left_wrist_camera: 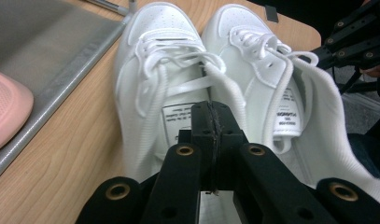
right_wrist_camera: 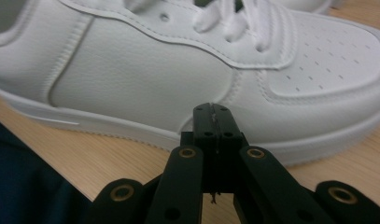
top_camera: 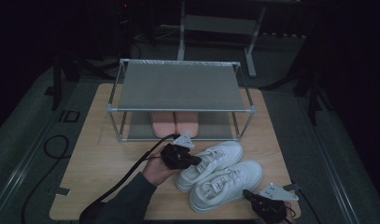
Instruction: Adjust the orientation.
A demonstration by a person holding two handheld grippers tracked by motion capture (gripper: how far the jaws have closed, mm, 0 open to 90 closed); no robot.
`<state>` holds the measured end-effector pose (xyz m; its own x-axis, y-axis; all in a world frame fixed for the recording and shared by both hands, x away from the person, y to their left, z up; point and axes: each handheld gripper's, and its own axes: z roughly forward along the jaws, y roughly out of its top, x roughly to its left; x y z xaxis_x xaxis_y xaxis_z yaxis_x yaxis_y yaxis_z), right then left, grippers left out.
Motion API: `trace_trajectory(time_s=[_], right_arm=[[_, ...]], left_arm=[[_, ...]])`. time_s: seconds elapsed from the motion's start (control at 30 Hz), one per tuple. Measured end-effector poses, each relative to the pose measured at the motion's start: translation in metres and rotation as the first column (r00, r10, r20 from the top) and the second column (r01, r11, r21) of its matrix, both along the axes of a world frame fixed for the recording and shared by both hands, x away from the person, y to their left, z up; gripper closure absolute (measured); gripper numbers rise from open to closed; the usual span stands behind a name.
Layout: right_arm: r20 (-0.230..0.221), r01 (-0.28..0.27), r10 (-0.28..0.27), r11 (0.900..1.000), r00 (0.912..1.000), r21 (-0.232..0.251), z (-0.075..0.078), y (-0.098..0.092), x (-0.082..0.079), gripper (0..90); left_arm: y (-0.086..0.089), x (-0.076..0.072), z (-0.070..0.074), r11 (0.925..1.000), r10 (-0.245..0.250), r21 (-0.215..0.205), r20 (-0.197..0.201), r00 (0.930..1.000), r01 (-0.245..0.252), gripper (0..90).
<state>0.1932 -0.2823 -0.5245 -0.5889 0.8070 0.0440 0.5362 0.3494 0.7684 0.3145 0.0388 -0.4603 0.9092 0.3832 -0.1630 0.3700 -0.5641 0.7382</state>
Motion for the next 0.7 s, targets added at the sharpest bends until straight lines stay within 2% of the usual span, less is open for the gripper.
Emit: trace_trajectory(time_s=[0.27, 0.33, 0.43, 0.7], right_arm=[[0.004, -0.055, 0.055, 0.998, 0.9985, 0.000, 0.003, 0.016, 0.004, 90.0], [0.004, -0.089, 0.089, 0.996, 0.9960, 0.000, 0.003, 0.026, 0.006, 90.0], [0.000, -0.101, 0.101, 0.995, 0.9949, 0.005, 0.003, 0.031, 0.008, 90.0], [-0.004, -0.147, 0.147, 0.989, 0.9891, 0.006, 0.003, 0.045, 0.012, 90.0]], left_arm=[[-0.001, -0.001, 0.000, 1.0000, -0.005, 0.007, -0.004, 1.0000, 0.005, 89.3], [-0.001, -0.001, 0.000, 0.9999, -0.005, 0.012, -0.005, 1.0000, 0.005, 88.6], [-0.001, -0.001, 0.000, 0.9998, -0.002, 0.019, -0.004, 1.0000, 0.003, 88.3], [0.002, -0.002, 0.003, 0.9994, 0.008, 0.033, 0.023, 0.9997, -0.008, 84.1]])
